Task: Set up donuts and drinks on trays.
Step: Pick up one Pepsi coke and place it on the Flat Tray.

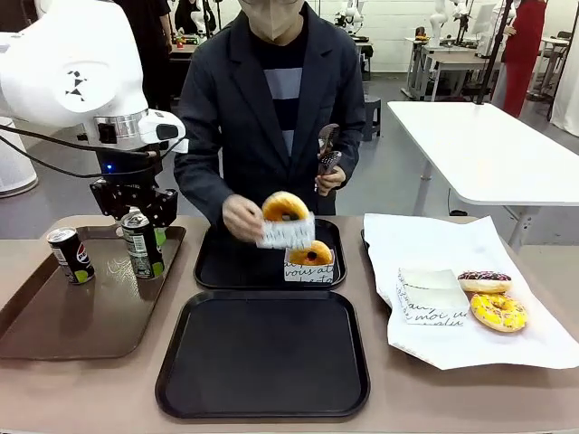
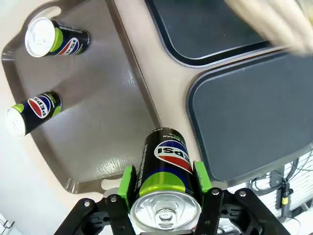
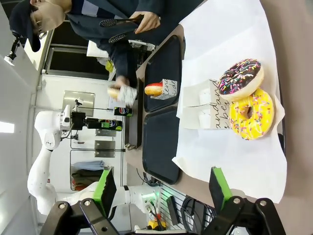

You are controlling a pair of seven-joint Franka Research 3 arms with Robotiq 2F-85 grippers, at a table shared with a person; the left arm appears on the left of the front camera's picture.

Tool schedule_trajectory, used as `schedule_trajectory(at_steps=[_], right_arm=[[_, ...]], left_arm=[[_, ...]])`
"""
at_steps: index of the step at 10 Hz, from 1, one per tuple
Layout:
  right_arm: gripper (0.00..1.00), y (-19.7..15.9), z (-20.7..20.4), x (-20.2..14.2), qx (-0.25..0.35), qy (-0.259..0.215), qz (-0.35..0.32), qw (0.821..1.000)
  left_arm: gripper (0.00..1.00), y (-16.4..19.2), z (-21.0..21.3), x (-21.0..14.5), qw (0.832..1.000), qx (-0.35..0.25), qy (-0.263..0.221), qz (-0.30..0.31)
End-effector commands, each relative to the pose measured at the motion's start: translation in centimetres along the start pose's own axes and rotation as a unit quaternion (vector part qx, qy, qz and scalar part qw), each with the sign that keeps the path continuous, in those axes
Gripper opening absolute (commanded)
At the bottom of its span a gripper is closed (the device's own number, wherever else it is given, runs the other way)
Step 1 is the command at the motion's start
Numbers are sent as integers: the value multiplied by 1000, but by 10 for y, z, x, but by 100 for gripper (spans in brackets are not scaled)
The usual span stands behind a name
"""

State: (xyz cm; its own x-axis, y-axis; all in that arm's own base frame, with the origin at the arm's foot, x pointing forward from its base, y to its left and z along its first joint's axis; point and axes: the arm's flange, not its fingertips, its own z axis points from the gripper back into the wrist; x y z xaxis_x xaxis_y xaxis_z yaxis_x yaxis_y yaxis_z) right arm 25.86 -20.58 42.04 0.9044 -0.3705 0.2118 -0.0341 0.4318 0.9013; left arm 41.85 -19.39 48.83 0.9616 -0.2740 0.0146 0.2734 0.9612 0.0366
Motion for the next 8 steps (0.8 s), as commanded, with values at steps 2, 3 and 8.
schedule_trajectory(at_steps=[2, 3, 8], right_arm=[[100, -1, -1, 0, 8, -5, 5, 1000], [100, -1, -1, 0, 8, -5, 5, 1000], [100, -1, -1, 0, 8, -5, 5, 1000]], left_arm=[[58, 39, 34, -70, 998, -44, 5, -35], [58, 46, 40, -102, 998, -43, -15, -43], [58, 33, 45, -102, 998, -19, -31, -58]])
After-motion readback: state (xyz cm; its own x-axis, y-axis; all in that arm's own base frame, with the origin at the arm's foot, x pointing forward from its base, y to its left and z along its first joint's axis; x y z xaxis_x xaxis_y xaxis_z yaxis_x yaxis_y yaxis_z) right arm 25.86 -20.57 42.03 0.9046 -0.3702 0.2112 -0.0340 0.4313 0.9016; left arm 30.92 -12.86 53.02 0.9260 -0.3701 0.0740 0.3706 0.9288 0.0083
